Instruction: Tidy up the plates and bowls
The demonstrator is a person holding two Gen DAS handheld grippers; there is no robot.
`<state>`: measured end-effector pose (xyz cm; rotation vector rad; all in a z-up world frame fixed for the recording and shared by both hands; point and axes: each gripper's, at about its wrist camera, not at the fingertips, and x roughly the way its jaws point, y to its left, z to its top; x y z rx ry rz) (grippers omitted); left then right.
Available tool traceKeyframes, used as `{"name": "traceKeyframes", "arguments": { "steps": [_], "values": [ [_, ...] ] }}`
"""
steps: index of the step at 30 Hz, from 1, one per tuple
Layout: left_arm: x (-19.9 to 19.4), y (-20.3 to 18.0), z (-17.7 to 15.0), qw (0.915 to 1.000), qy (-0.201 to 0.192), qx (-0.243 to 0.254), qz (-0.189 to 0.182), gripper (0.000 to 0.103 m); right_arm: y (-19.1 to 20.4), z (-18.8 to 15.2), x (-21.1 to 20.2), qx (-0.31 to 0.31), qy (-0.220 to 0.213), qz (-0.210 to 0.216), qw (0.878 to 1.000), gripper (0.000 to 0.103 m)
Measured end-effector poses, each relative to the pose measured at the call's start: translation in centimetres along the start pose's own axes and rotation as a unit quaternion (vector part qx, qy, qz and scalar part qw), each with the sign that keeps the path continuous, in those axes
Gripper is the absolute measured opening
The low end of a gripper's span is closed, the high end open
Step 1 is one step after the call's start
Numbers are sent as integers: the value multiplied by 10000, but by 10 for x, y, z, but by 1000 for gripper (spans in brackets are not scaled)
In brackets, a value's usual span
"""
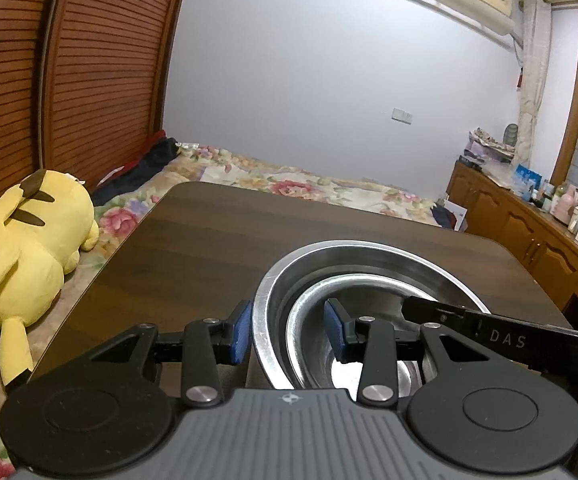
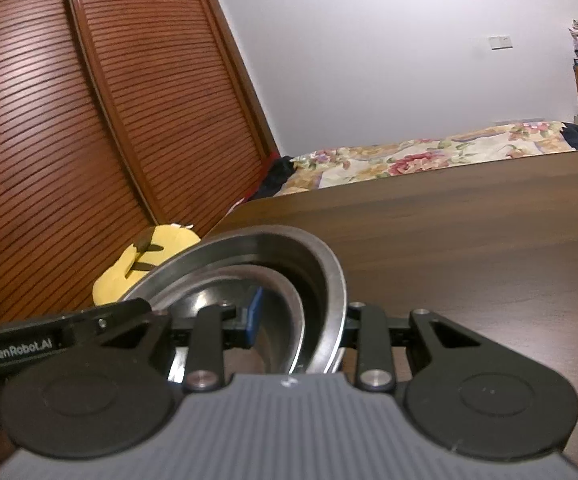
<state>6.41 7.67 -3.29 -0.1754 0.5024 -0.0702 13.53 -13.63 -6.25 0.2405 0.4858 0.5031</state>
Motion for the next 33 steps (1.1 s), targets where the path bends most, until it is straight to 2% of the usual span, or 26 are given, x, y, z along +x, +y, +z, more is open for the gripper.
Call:
{"name": "traceKeyframes", "arguments": {
  "steps": [19,23,25,27,31,33],
  "values": [
    [5,2,-6,10000,0,86,9,41,3,-5,8,-282,126,-34,9995,34],
    [5,2,-4,9999,-19,133,35,41,4,-5,7,-339,123,-51,9993,40],
    [5,2,-3,9998,-29,177,61,42,4,-4,7,-371,123,-63,9992,47],
    [4,1,-3,9997,-43,215,77,46,2,-4,5,-378,111,-69,9992,58],
    [1,-1,1,9993,-97,330,120,52,1,-2,0,-422,70,-113,9990,60],
    [-2,-4,3,9990,-136,401,129,59,0,-2,-4,-423,32,-137,9990,67]
  ]
}}
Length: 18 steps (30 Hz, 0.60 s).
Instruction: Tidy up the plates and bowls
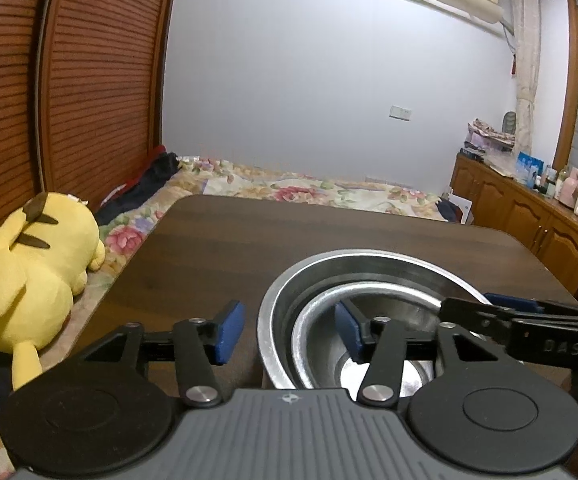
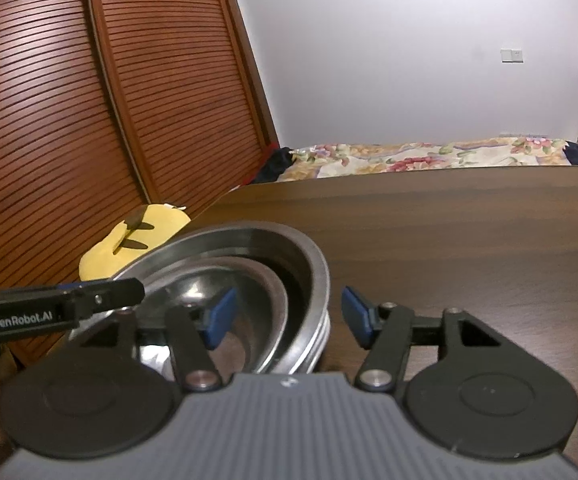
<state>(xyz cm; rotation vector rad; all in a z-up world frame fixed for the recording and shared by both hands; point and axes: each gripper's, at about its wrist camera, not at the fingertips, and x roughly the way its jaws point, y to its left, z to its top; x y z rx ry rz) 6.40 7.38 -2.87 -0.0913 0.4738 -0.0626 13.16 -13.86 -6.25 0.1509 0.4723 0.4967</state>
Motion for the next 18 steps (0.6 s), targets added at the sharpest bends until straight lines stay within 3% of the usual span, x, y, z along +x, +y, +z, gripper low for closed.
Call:
{"name": "traceKeyframes", "arguments": {
  "steps": [7,9,12,15,18],
  "values": [
    [-12,-17,9,9995,-142,279,-109,79,-4,8,-22,-67,-255,-124,9996,83],
    [-14,-23,11,9990,-159,356,-205,91,-5,10,-29,-111,-335,-178,9992,88],
    [-20,-35,13,9981,-261,488,-257,100,-7,13,-40,-193,-475,-271,9983,95],
    [-23,-45,16,9975,-334,559,-286,103,-10,15,-52,-247,-619,-383,9970,103],
    [-27,-56,20,9970,-371,634,-262,103,-12,16,-65,-357,-724,-535,9953,103]
  ]
}}
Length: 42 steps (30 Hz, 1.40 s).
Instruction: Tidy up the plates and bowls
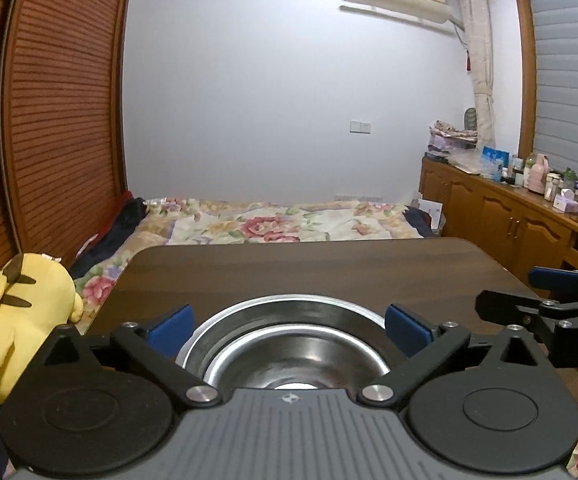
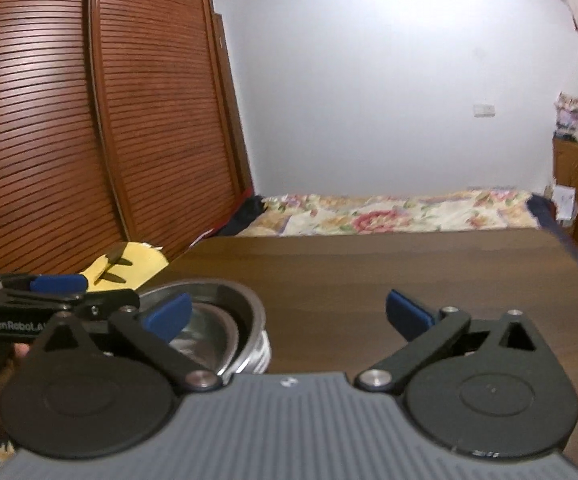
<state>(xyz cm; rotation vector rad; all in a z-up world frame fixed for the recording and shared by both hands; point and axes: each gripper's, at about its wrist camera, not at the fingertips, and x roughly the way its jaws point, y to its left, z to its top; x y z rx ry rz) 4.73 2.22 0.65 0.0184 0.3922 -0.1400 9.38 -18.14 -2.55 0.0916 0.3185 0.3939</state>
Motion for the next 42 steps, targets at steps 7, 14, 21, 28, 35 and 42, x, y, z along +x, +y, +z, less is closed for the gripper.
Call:
{"name": "traceKeyframes", "arguments": {
  "steps": [7,14,21,28,35,42],
  "values": [
    [-11,-18,6,9999,-69,117,47,103,-8,6,-21,-57,30,-482,9988,103],
    [-18,-28,10,9997,-28,214,75,103,-14,8,-41,-85,-56,-699,9975,103],
    [-27,-34,7,9994,-48,269,233,103,-16,5,-51,-92,-87,-882,9960,103],
    [-35,-42,-1,9993,-48,259,280,103,-17,1,-56,-31,-96,-1044,9945,103],
    [-38,-42,-12,9992,62,278,294,103,-18,-6,-61,7,-62,-1196,9928,103],
    [-34,-38,-23,9989,199,199,366,103,-21,-13,-61,35,30,-1283,9917,103]
  ]
}}
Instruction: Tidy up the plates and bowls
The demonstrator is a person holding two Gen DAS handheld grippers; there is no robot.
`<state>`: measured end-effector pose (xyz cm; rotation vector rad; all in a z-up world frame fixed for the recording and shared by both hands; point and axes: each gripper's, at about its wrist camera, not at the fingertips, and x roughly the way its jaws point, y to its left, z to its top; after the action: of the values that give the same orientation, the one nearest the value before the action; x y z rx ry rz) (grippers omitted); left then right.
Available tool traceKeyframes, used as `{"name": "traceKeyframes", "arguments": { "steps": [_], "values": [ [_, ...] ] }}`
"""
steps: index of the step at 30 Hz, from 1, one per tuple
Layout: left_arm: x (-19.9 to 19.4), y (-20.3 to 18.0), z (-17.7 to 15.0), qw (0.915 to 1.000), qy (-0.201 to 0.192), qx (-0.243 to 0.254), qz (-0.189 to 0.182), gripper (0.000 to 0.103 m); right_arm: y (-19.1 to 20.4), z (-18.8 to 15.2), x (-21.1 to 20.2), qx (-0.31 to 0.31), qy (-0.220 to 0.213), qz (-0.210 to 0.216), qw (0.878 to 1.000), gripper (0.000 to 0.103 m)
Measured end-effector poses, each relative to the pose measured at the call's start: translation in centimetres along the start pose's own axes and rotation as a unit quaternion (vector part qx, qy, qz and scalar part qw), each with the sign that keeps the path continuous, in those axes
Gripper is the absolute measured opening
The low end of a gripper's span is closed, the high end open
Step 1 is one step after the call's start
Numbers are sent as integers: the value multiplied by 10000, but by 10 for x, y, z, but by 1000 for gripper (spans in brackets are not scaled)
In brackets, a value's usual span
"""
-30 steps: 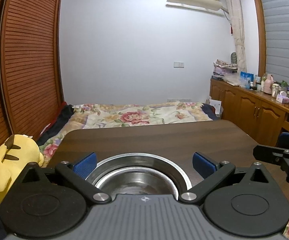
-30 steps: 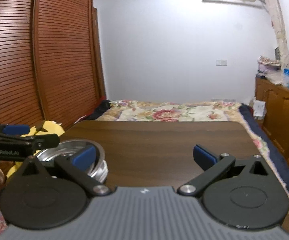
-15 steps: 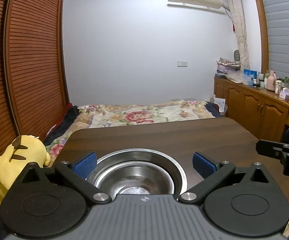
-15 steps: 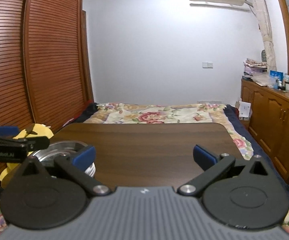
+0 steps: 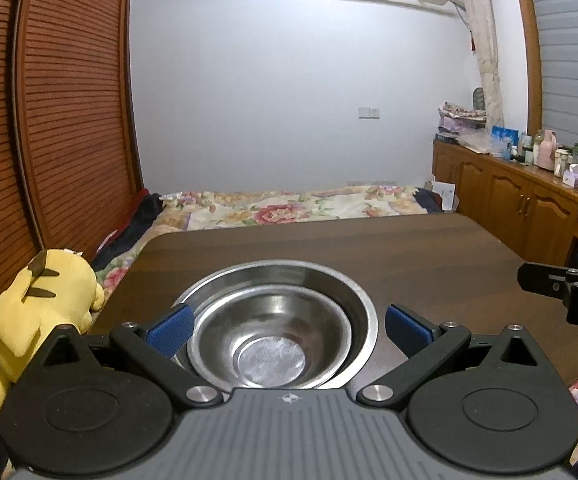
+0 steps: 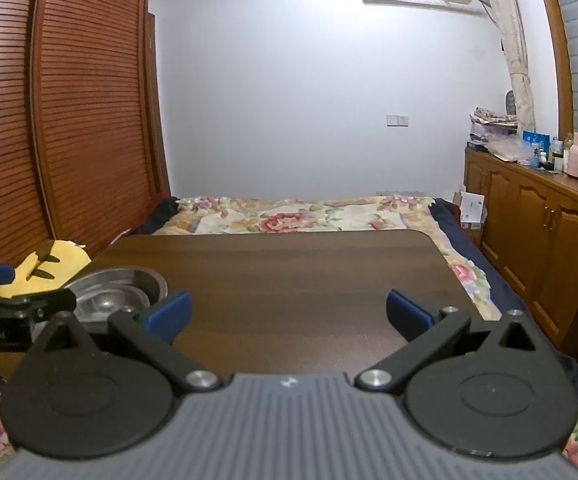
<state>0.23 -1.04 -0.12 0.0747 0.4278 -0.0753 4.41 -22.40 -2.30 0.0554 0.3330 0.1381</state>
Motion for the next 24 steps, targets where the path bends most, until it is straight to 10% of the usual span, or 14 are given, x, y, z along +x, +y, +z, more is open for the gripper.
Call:
{"name": "traceKeyframes", "arguments": {
  "steps": [24],
  "values": [
    [4,3,-8,9999,112,-51,44,103,1,-12,3,1,162,-91,9998,103]
  ]
}}
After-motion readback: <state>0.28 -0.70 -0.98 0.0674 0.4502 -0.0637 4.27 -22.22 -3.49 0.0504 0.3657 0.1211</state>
